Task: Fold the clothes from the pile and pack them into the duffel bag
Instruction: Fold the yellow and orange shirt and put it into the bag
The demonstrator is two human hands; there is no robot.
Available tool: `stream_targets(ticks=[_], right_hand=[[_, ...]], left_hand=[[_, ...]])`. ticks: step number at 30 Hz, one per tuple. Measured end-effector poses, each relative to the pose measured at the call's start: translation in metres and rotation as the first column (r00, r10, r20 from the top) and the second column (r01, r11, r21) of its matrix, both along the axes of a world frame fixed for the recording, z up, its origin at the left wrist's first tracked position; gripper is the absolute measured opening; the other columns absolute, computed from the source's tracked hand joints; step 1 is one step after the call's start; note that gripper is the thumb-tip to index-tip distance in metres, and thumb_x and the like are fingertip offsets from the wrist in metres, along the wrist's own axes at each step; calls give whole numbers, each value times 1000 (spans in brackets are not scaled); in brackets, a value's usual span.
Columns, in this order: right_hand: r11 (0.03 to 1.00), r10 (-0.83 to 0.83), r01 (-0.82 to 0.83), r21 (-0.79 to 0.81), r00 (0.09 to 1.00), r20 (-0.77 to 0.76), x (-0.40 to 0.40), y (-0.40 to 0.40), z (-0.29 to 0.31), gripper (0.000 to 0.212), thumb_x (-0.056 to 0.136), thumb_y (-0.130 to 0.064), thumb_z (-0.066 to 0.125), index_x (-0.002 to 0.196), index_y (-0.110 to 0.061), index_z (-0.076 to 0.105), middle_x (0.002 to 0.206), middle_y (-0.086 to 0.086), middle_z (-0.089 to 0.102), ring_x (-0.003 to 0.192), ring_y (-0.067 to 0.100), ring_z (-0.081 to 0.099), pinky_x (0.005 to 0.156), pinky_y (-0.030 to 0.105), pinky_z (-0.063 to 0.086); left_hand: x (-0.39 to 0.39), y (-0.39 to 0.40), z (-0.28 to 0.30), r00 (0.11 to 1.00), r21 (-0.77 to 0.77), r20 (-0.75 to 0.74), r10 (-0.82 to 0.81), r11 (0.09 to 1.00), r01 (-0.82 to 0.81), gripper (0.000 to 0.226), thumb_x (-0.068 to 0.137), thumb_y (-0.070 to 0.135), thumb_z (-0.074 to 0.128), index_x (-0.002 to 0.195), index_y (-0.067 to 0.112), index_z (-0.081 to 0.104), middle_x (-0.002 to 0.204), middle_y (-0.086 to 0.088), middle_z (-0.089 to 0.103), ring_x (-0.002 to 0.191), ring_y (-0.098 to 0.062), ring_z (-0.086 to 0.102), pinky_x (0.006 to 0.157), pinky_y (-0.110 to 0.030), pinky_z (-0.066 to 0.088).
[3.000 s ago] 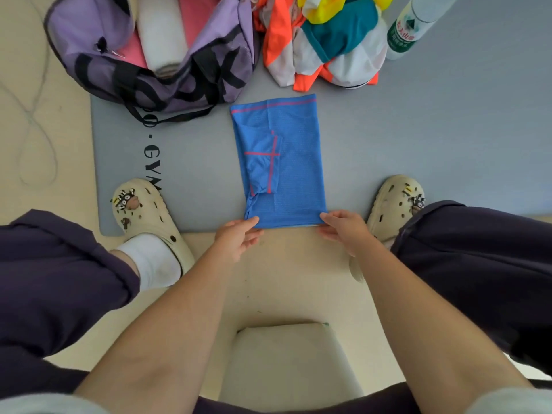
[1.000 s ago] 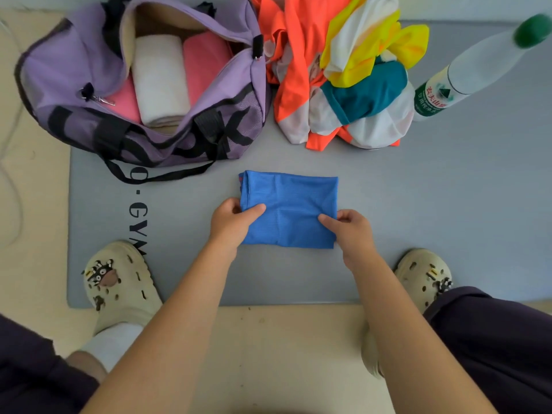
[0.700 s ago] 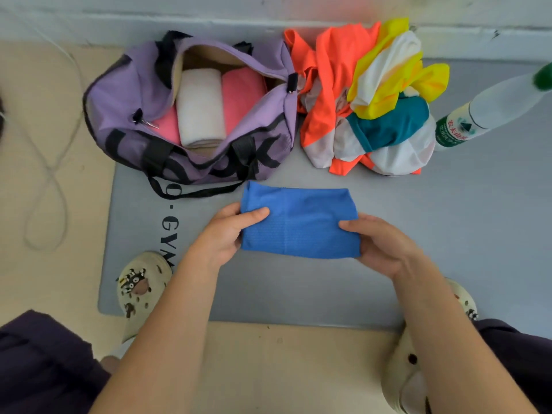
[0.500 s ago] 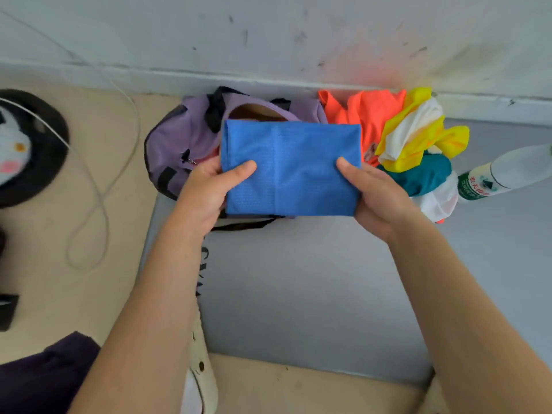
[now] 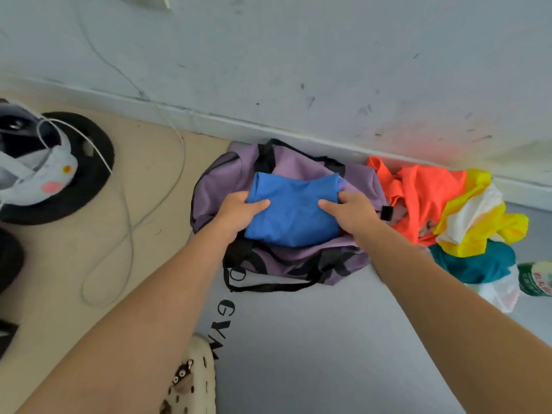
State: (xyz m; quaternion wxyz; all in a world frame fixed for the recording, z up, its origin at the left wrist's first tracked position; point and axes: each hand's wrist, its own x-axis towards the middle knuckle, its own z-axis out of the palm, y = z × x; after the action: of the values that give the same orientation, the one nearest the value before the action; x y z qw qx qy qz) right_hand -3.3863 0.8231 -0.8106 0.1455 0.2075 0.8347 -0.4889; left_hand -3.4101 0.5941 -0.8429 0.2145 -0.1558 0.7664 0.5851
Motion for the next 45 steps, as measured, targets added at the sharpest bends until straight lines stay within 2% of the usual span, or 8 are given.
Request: stream_targets(ticks=[10, 14, 20, 25, 31, 36, 42, 45], right_hand=[[929, 186, -176, 325, 983, 0, -4, 10, -29, 72, 86, -23, 71, 146, -8, 35, 144, 14, 48, 131, 32, 45, 107, 32, 33], [934, 180, -146, 326, 980, -79, -2, 11, -22, 81, 80, -33, 76, 144, -10, 33, 135, 13, 55, 123, 32, 52, 97, 31, 39], [858, 276, -147, 491, 940, -201, 11, 18, 17, 63, 81, -53, 66, 123, -13, 44, 79, 3, 66, 80, 24, 63, 73, 41, 52], [938, 158, 12, 347, 875, -457, 39, 32, 43, 26, 88, -24, 63, 112, -18, 68, 70, -7, 64, 69, 12, 61, 72, 33, 51], [762, -75, 283, 582, 932, -355, 61, 120, 36, 50, 85, -28, 66, 128, -6, 52, 120, 18, 54, 112, 37, 51, 90, 42, 41], [721, -274, 140, 679, 957, 93, 95, 194, 13, 67, 84, -58, 62, 119, -3, 48, 120, 19, 51, 117, 39, 48, 94, 50, 43], [875, -259, 334, 350, 935, -244, 124, 215, 31, 29, 89, -35, 65, 86, -6, 63, 75, 5, 56, 71, 21, 51, 58, 27, 38], [976, -217, 216, -30, 949, -231, 153, 210, 70, 14, 87, -34, 71, 87, -20, 72, 76, -2, 69, 70, 8, 61, 67, 19, 48]], left_hand=[[-23, -13, -12, 928, -467, -120, -354, 845, 262, 96, 81, 37, 78, 154, 30, 17, 145, -6, 50, 128, -28, 50, 106, -42, 42], [-19, -16, -6, 895, -488, -208, -393, 835, 253, 88, 82, 46, 74, 149, 35, 17, 138, -4, 56, 122, -29, 55, 101, -46, 46], [-10, -19, 27, 773, -848, -321, -547, 530, 24, 70, 86, 66, 47, 141, 29, 24, 140, -1, 55, 113, -31, 60, 92, -49, 34], [20, 29, 59, 688, -882, -389, -613, 464, -85, 52, 92, 60, 44, 115, 18, 64, 106, -6, 64, 96, -29, 57, 86, -42, 31], [68, 149, 73, 464, -711, -512, -723, 660, 243, 39, 93, 42, 49, 85, 11, 70, 84, -8, 60, 86, -29, 56, 73, -43, 41], [101, 234, 42, 513, -514, -315, -798, 598, 615, 48, 92, 36, 60, 135, 15, 53, 130, -11, 49, 123, -30, 48, 99, -42, 41], [103, 267, 24, 758, -214, -136, -638, 766, 606, 48, 92, 49, 55, 132, 22, 56, 128, -2, 59, 123, -22, 52, 94, -27, 41], [110, 271, 59, 939, 268, 9, -344, 905, 329, 45, 85, 65, 48, 108, 31, 66, 105, 6, 70, 104, -17, 64, 88, -31, 50]])
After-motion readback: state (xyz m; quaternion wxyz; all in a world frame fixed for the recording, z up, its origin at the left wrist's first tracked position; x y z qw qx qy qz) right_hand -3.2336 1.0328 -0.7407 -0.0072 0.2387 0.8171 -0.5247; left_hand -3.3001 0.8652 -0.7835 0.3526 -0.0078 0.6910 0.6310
